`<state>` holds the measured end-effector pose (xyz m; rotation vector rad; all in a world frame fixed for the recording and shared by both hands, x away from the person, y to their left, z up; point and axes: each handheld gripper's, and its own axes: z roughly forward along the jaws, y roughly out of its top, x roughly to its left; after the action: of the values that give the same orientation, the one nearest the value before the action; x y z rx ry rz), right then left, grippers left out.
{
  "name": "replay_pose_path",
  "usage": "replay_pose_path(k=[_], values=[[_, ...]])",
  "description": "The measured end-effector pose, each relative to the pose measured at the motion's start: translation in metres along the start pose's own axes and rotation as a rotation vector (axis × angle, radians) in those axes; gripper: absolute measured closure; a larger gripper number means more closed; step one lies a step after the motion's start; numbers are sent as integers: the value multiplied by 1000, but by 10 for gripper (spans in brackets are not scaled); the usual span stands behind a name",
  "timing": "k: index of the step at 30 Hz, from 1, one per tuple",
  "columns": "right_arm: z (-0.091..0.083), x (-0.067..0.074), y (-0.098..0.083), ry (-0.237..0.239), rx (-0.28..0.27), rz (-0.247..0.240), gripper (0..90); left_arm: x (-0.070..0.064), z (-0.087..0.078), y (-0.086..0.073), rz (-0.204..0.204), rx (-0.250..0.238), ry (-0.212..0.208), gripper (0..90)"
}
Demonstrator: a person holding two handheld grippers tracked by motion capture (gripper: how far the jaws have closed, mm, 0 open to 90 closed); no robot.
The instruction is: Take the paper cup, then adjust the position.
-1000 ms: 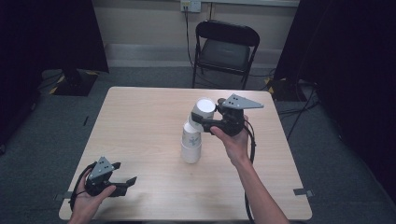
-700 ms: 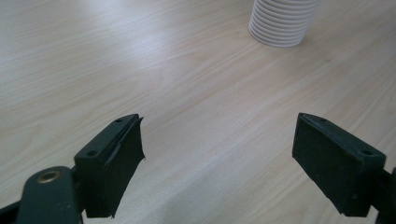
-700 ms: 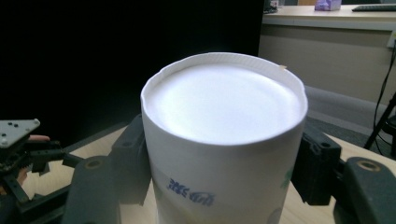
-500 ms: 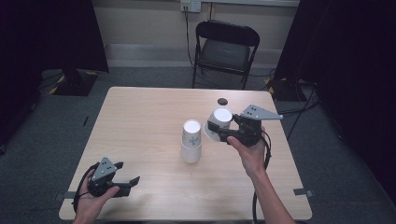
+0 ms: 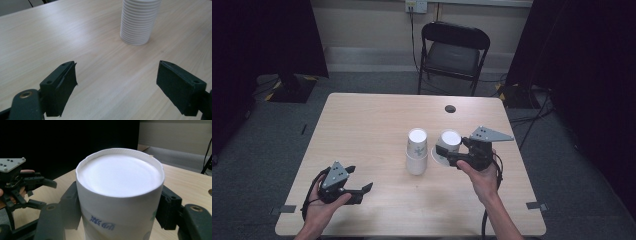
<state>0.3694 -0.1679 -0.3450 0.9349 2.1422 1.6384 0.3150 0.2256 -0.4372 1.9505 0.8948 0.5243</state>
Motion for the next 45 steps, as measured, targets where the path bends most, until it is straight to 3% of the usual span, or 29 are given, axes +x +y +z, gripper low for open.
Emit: replay_pose_path(k=[2, 6, 12, 18, 22, 25, 28, 41, 45], values=[[1, 2, -2, 7, 10, 2, 341, 1, 3, 4, -20, -8, -15, 162], [3, 5, -7, 23, 16, 9, 341, 0, 8, 14, -9, -30, -2, 162], [10, 9, -15, 49, 17, 21, 341, -7, 23, 26, 45, -38, -18, 166], [22, 13, -20, 85, 28, 48, 342, -16, 35, 35, 54, -45, -47, 168], [27, 26, -24, 116, 36, 55, 342, -24, 39, 35, 62, -50, -65, 166], [30, 35, -26, 140, 47, 49, 343, -30, 38, 37, 52, -42, -78, 162], [32, 43, -27, 152, 53, 38, 343, -35, 38, 38, 27, -48, -129, 175], [36, 52, -38, 170, 71, 53, 342, -70, 54, 36, 135, -128, -169, 182], [39, 54, -40, 179, 80, 57, 342, -74, 59, 35, 158, -127, -186, 186]])
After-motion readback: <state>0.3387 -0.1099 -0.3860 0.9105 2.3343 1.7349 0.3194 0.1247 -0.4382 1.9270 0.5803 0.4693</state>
